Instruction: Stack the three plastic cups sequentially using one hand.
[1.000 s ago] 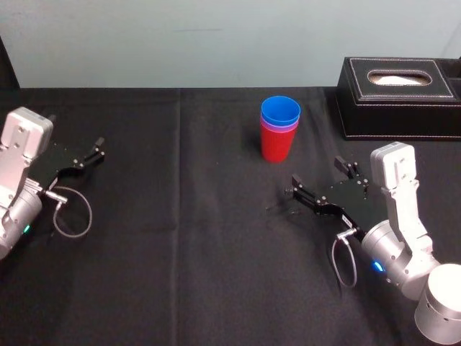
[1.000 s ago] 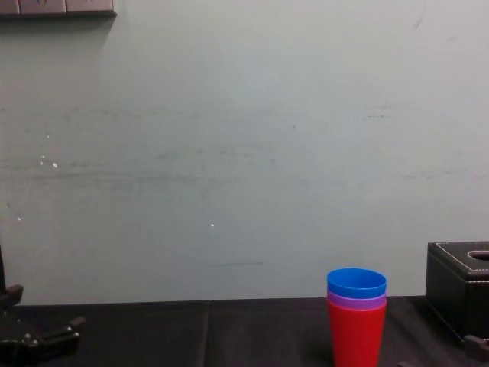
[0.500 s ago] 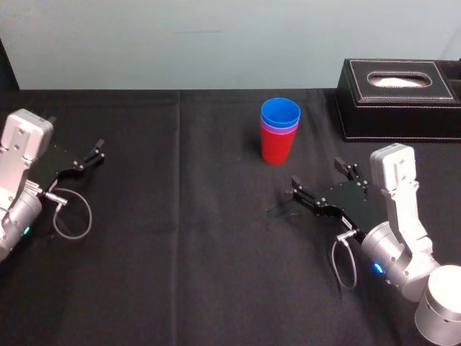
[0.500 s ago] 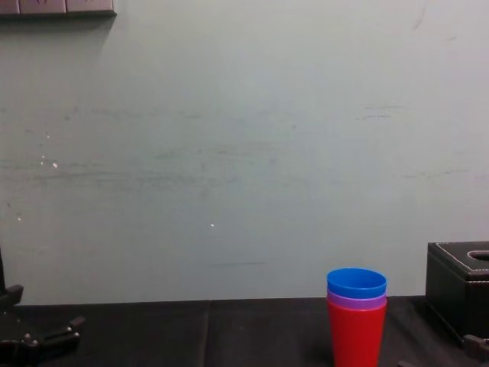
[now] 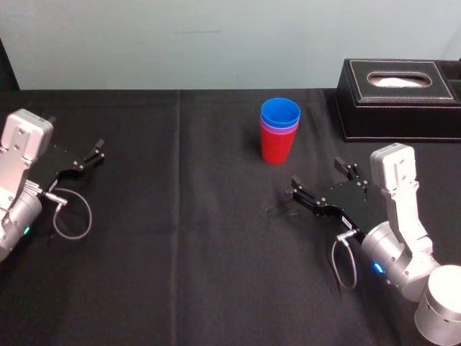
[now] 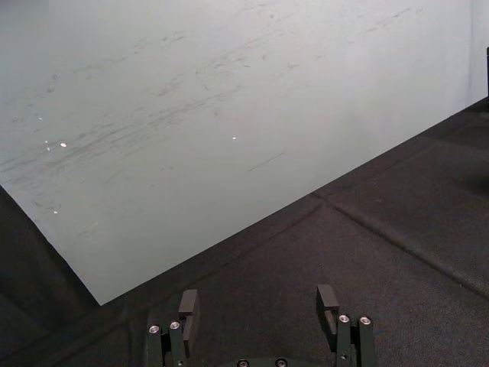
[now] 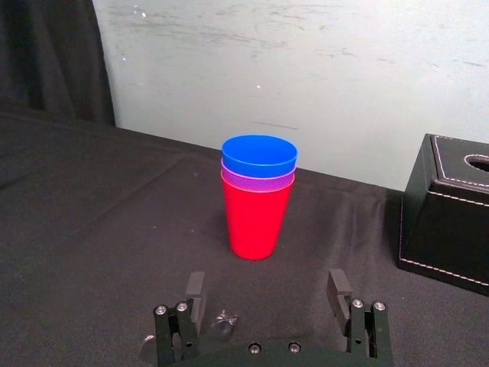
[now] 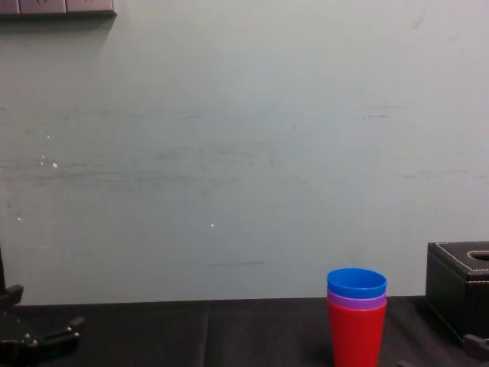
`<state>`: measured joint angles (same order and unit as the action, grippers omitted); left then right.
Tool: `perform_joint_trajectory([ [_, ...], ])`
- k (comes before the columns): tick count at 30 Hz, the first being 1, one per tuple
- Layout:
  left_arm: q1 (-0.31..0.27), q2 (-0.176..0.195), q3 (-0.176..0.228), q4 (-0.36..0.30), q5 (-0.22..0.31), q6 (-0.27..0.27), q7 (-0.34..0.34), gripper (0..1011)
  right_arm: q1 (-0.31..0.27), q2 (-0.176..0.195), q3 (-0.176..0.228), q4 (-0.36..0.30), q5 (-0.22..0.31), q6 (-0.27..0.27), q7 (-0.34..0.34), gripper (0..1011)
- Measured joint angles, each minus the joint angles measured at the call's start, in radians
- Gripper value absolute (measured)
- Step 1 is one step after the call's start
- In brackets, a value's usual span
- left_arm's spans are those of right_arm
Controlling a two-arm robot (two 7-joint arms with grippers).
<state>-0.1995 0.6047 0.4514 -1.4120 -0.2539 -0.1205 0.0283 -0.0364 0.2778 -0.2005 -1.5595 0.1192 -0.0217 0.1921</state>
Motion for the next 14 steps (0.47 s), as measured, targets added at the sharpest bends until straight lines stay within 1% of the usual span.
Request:
perform_joint_trajectory([
  [14, 0.000, 0.000, 0.000, 0.000, 0.000, 0.000, 0.000, 1005, 0.000, 0.000, 0.000, 0.000, 0.000, 0.000, 0.000, 1002],
])
